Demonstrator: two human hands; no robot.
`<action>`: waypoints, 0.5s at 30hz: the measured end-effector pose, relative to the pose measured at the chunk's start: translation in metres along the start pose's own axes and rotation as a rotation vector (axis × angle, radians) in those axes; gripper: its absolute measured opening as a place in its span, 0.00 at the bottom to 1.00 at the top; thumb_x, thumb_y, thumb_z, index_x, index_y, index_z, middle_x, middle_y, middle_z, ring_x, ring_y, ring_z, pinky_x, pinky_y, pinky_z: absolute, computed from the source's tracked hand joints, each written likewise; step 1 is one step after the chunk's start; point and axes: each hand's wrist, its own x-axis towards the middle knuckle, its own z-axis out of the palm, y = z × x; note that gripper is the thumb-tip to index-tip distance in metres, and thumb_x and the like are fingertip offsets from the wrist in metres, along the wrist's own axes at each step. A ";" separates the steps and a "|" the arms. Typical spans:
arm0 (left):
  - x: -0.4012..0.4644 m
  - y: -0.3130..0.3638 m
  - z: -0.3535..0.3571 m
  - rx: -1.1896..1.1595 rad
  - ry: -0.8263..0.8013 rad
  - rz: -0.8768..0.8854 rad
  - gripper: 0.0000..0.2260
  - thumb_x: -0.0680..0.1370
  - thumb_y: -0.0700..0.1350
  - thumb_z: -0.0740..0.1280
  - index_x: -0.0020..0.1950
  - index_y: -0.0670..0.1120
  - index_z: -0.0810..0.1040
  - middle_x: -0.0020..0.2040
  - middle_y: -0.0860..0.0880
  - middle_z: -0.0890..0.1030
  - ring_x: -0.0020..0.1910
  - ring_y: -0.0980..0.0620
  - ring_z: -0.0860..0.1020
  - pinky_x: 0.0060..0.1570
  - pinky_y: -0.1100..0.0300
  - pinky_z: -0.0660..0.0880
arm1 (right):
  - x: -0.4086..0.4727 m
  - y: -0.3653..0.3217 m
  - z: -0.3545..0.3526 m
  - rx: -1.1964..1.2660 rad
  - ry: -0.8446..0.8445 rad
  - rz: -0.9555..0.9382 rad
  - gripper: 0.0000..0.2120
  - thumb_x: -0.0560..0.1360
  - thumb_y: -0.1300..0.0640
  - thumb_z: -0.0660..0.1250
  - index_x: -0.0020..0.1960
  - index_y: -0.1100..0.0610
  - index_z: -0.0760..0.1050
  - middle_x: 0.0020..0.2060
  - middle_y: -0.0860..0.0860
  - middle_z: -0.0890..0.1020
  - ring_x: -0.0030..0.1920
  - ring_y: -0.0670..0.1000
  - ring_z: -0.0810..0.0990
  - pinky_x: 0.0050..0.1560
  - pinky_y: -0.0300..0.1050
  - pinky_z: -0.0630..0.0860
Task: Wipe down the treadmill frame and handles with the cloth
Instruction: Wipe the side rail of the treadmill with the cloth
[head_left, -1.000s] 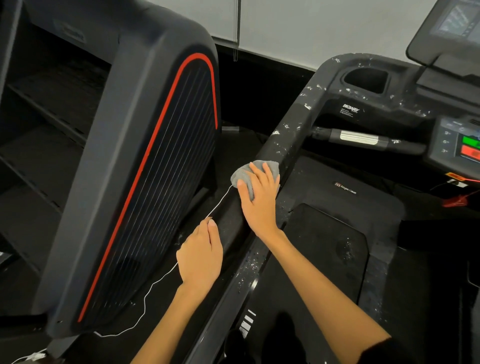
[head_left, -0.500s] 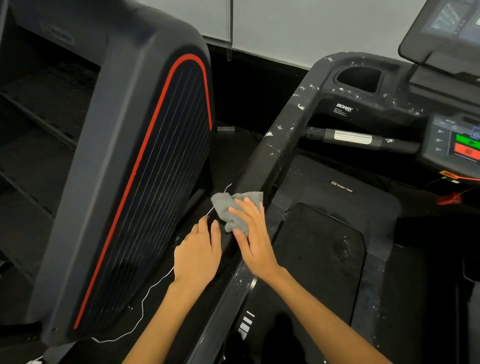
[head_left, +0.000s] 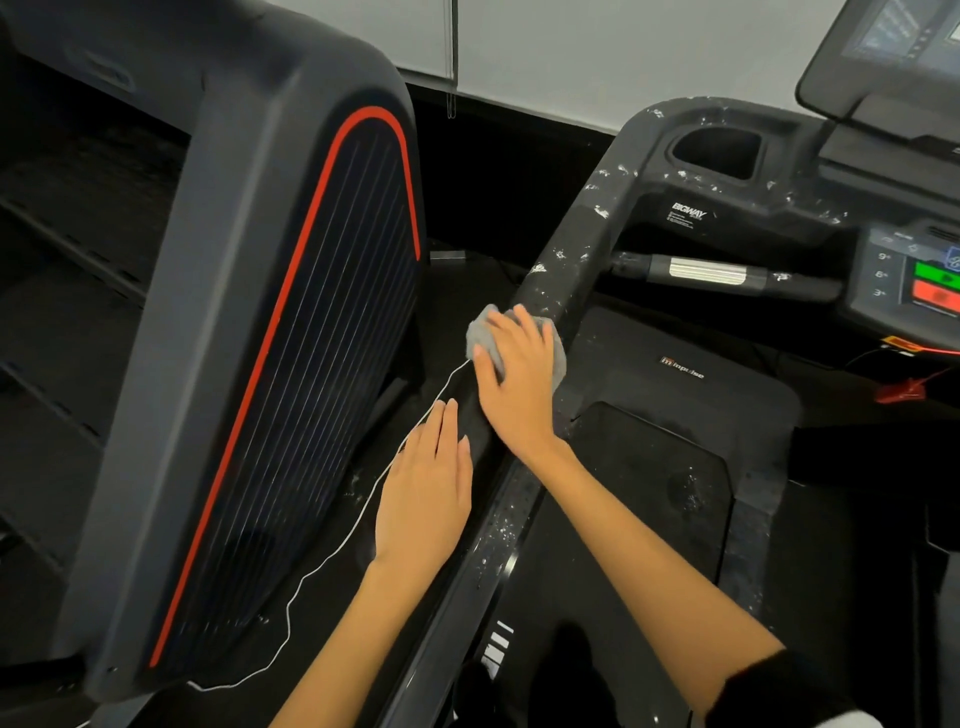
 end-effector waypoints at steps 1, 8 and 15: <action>-0.001 0.000 0.000 0.012 -0.005 -0.014 0.21 0.82 0.48 0.52 0.70 0.39 0.69 0.66 0.41 0.75 0.60 0.47 0.78 0.54 0.53 0.79 | -0.005 -0.005 0.001 0.008 -0.015 -0.028 0.16 0.80 0.55 0.60 0.65 0.59 0.75 0.63 0.52 0.78 0.70 0.53 0.69 0.76 0.55 0.53; -0.010 0.003 0.001 0.059 0.039 0.018 0.19 0.80 0.46 0.57 0.65 0.37 0.73 0.62 0.39 0.78 0.60 0.44 0.78 0.55 0.49 0.78 | -0.054 0.003 -0.012 0.186 -0.099 -0.203 0.16 0.79 0.58 0.63 0.65 0.60 0.74 0.65 0.51 0.76 0.69 0.50 0.70 0.72 0.57 0.63; -0.001 0.004 0.005 0.093 0.031 0.074 0.21 0.79 0.46 0.58 0.68 0.36 0.71 0.64 0.38 0.76 0.63 0.43 0.76 0.58 0.49 0.77 | -0.044 0.025 -0.011 0.331 -0.017 -0.031 0.18 0.82 0.58 0.55 0.72 0.57 0.64 0.71 0.50 0.68 0.76 0.52 0.60 0.76 0.62 0.53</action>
